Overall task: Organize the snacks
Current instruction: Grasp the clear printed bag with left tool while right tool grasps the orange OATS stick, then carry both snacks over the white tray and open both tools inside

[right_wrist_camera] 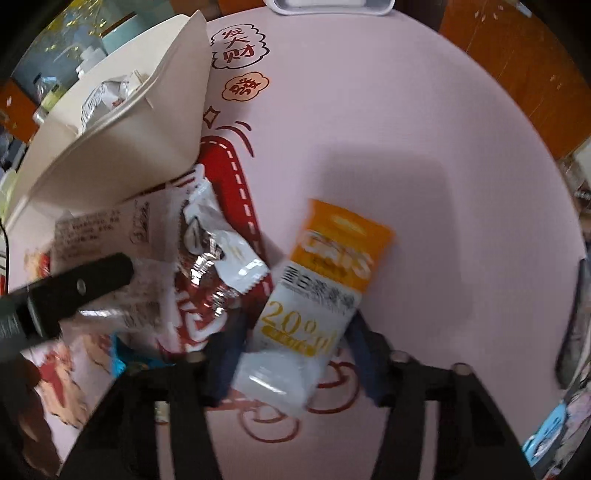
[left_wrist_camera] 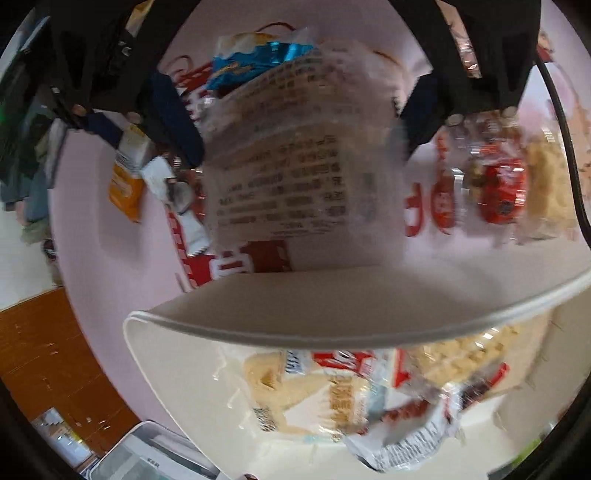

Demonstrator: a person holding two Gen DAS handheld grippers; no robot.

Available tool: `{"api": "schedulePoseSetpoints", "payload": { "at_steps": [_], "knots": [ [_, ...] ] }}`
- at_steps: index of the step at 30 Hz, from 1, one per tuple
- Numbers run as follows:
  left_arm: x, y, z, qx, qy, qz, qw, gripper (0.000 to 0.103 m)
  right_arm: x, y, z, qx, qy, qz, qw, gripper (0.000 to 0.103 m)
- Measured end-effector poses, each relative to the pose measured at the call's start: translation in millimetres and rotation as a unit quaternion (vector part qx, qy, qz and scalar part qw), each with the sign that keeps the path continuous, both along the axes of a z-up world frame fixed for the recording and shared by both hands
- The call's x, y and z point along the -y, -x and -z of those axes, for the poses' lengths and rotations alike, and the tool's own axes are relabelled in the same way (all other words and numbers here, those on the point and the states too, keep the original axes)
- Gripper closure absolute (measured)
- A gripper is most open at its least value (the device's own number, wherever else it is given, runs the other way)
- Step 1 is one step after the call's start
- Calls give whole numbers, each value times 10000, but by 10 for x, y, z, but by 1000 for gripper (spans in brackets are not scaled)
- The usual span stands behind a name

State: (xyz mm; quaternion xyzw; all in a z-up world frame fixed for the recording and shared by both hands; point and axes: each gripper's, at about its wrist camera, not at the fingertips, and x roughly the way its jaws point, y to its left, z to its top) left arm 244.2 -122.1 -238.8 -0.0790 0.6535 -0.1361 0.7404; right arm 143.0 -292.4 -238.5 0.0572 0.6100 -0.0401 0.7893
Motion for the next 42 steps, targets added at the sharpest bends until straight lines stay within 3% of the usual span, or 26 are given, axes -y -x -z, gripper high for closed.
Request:
{"api": "schedulePoseSetpoints", "payload": {
  "at_steps": [2, 5, 14, 19, 28, 35, 42],
  "knots": [
    [0, -4, 22, -21, 61, -67, 10000, 15, 45, 68, -5, 38, -67, 10, 10000, 60],
    [1, 22, -17, 96, 92, -75, 9999, 31, 121, 166, -12, 51, -221, 85, 9997, 63],
    [-5, 288, -336, 505, -81, -56, 9987, 58, 306, 385, -191, 290, -505, 128, 9982, 64],
    [-107, 498, -546, 714, -44, -159, 9973, 59, 243, 430, -389, 478, -599, -77, 9970, 64],
    [-358, 1076, -1293, 1409, -284, -475, 9885, 60, -20, 448, -775, 938, -646, -768, 9905, 64],
    [-677, 1255, -1823, 1834, -566, -747, 9786, 59, -321, 394, -1251, 1517, -663, -1411, 9761, 64],
    [-1089, 1260, -2465, 2366, -723, -1025, 9635, 59, -518, 258, -1835, 2179, -566, -1773, 9581, 64]
  ]
}}
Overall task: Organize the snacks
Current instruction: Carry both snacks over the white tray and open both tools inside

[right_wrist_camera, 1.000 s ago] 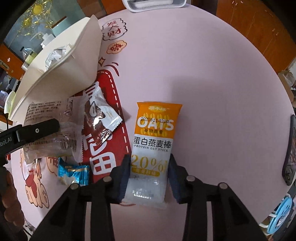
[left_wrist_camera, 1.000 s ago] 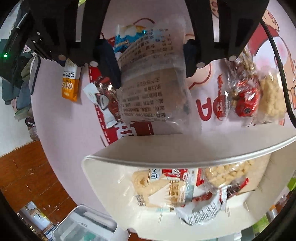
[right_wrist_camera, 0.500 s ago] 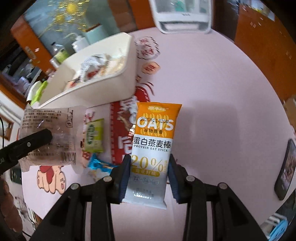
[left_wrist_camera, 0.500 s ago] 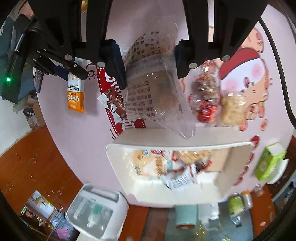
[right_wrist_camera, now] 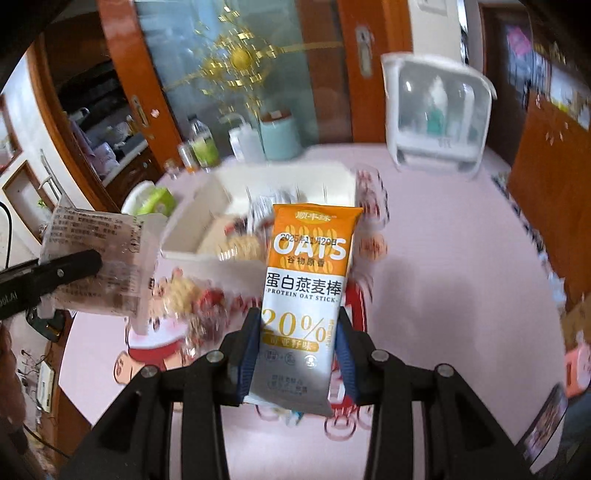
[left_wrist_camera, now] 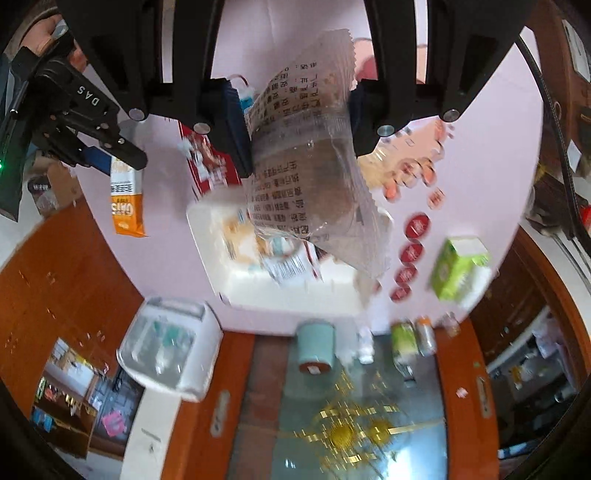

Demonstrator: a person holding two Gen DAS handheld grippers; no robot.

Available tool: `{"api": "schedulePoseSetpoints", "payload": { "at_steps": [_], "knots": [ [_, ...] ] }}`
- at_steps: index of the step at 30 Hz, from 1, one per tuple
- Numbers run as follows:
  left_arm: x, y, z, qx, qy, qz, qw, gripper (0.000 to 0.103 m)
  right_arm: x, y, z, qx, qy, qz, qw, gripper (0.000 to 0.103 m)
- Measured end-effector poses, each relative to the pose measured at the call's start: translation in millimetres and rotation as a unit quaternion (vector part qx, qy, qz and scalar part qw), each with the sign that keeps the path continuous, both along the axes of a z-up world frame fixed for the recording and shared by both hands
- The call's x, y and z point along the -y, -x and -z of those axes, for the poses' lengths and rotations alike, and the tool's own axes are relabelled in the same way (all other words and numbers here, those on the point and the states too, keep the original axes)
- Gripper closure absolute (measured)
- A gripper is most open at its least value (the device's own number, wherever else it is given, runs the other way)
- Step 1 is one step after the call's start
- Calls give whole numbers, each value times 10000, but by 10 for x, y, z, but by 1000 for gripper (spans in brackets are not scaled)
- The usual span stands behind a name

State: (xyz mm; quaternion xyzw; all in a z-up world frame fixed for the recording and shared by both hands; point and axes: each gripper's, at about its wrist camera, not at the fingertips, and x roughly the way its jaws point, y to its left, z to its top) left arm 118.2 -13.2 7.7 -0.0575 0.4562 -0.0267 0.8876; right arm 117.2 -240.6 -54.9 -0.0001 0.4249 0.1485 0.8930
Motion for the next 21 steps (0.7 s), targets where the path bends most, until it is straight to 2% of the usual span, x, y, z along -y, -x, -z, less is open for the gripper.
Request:
{"api": "schedulePoseSetpoints", "payload": {
  "at_steps": [8, 12, 16, 17, 21],
  "knots": [
    [-322, -317, -815, 824, -268, -36, 9962, 59, -106, -350, -732, 909, -4, 51, 9958, 64],
    [-346, -543, -1087, 1115, -458, 55, 9927, 58, -169, -589, -1012, 1201, -91, 135, 9926, 64],
    [-338, -854, -1152, 1182, -539, 128, 9914, 58, -288, -829, -1148, 1310, -132, 176, 9911, 63],
    [-332, -964, -1131, 1174, -572, 147, 9913, 62, -330, -886, -1157, 1325, -123, 192, 9909, 63],
    [-335, -1364, -876, 841, -467, 229, 9951, 64, -437, -1160, -1078, 1223, -127, 279, 9920, 63]
  ]
}}
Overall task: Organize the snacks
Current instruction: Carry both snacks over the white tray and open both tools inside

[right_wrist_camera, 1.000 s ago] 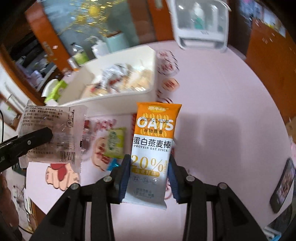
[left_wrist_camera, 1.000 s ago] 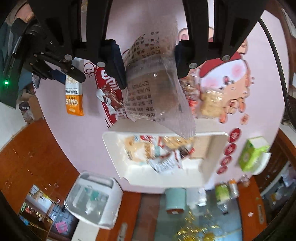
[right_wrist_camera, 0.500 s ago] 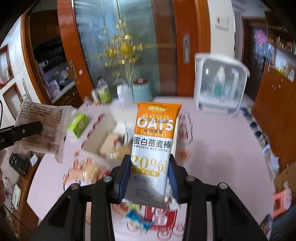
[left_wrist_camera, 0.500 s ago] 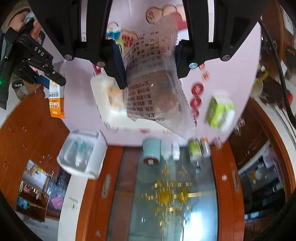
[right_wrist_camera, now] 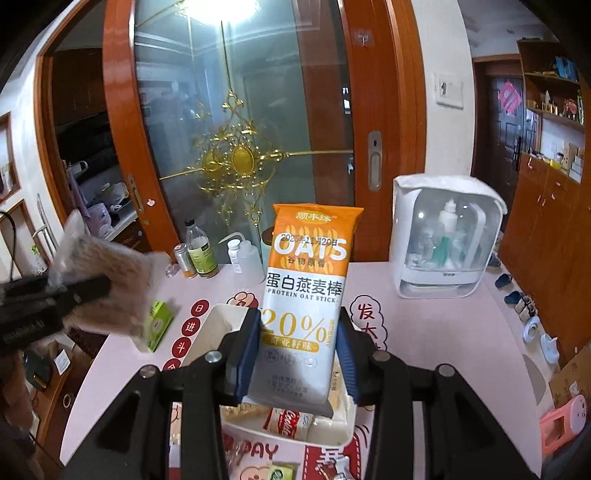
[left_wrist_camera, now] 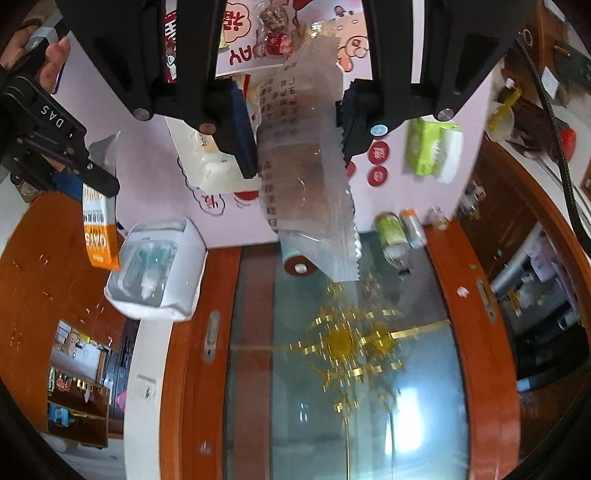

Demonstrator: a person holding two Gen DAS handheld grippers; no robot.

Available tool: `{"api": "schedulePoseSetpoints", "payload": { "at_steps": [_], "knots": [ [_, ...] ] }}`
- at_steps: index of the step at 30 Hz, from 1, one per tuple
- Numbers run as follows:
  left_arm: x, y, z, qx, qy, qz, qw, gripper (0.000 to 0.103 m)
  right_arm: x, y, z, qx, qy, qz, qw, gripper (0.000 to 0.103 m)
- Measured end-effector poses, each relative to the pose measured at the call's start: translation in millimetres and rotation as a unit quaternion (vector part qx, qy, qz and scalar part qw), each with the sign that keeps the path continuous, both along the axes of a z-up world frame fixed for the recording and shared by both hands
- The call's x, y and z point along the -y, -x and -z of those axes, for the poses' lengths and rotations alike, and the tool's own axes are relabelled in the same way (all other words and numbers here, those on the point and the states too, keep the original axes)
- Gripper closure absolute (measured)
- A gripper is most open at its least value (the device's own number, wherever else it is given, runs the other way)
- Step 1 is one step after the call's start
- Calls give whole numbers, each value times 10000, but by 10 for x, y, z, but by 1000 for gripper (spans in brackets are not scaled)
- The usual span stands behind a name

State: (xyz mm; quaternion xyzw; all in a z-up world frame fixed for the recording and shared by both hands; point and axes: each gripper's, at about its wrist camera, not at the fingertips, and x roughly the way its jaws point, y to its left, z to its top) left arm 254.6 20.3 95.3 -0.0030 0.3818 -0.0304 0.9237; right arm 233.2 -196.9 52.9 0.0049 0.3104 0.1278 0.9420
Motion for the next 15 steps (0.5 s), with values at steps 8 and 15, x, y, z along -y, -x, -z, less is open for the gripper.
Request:
{"api": "schedulePoseSetpoints", "payload": {
  "at_steps": [8, 15],
  "knots": [
    [89, -732, 819, -761, 74, 94, 9970, 65, -182, -530, 528, -641, 209, 172, 9976, 63],
    [71, -1043, 1274, -1085, 8, 53, 9941, 61, -196, -824, 941, -1322, 222, 195, 9908, 59]
  ]
}}
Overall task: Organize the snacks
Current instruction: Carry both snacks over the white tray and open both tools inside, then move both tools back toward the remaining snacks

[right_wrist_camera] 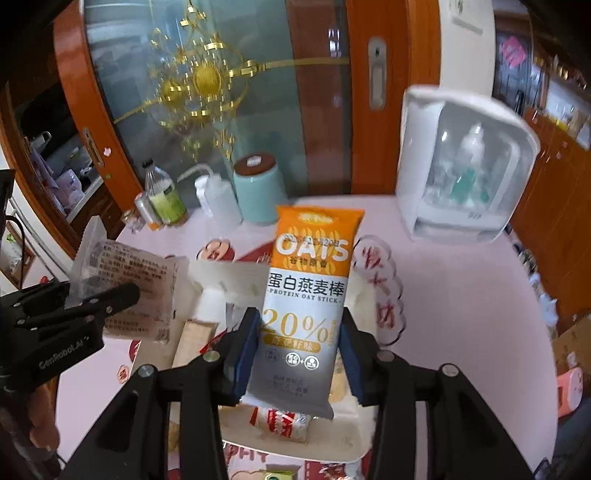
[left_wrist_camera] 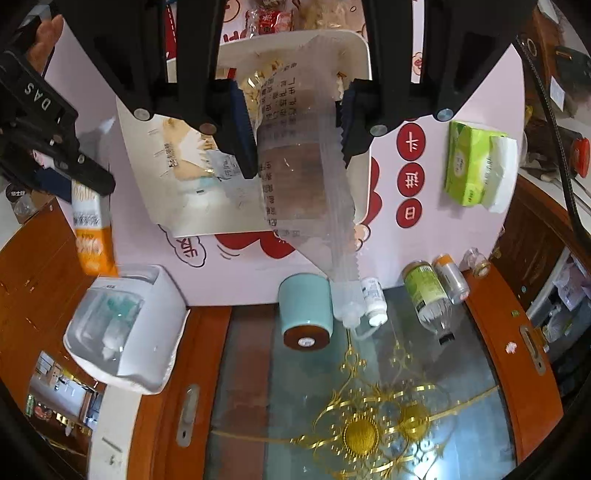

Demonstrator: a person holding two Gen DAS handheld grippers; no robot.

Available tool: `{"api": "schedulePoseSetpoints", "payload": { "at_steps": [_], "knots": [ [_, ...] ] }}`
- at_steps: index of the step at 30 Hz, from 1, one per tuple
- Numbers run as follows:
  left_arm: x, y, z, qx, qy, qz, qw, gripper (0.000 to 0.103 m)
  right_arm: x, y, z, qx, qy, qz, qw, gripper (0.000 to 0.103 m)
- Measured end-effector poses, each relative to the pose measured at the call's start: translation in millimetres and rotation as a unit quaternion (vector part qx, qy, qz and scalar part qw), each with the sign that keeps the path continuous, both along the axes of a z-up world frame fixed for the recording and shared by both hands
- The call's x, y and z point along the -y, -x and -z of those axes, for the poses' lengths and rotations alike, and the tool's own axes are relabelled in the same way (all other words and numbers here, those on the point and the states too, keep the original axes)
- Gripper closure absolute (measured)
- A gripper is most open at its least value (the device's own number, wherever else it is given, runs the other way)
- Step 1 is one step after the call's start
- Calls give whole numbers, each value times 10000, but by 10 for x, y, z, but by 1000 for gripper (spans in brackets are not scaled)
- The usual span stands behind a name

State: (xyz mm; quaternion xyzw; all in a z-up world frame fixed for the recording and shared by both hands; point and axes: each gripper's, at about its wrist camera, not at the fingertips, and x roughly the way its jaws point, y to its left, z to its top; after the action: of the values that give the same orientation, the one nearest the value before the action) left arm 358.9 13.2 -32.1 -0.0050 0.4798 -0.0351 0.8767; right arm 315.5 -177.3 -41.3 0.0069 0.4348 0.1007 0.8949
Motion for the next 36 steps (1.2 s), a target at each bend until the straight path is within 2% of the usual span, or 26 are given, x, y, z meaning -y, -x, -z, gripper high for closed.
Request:
{"api": "schedulePoseSetpoints", "payload": {
  "at_steps": [1, 3, 4, 5, 7, 13, 19, 36],
  "knots": [
    [-11, -29, 44, -36, 37, -29, 10000, 57, -3, -36, 51, -105, -24, -22, 9999, 59],
    [-26, -85, 112, -83, 74, -113, 9999, 10, -31, -105, 174, -263, 2, -91, 9996, 56],
    [-37, -97, 128, -54, 86, -159, 9998, 4, -46, -119, 211, -296, 55, -84, 9995, 47],
    [-47, -94, 135, 5, 102, -199, 9997, 2, -63, -134, 264, -330, 126, -73, 9993, 36],
    [-53, -99, 170, -6, 121, -170, 9998, 2, -78, -153, 352, -385, 187, -71, 9991, 29],
    [-25, -62, 308, -143, -109, -117, 9998, 2, -40, -173, 511, -634, 185, -20, 9978, 28],
    [-2, 59, 301, -101, -289, -98, 9995, 2, -1, -129, 492, -652, 171, 36, 9977, 28],
    [167, 551, -126, 272, -499, -5, 9984, 2, 69, 300, 134, -373, 179, -117, 9991, 28]
  ]
}}
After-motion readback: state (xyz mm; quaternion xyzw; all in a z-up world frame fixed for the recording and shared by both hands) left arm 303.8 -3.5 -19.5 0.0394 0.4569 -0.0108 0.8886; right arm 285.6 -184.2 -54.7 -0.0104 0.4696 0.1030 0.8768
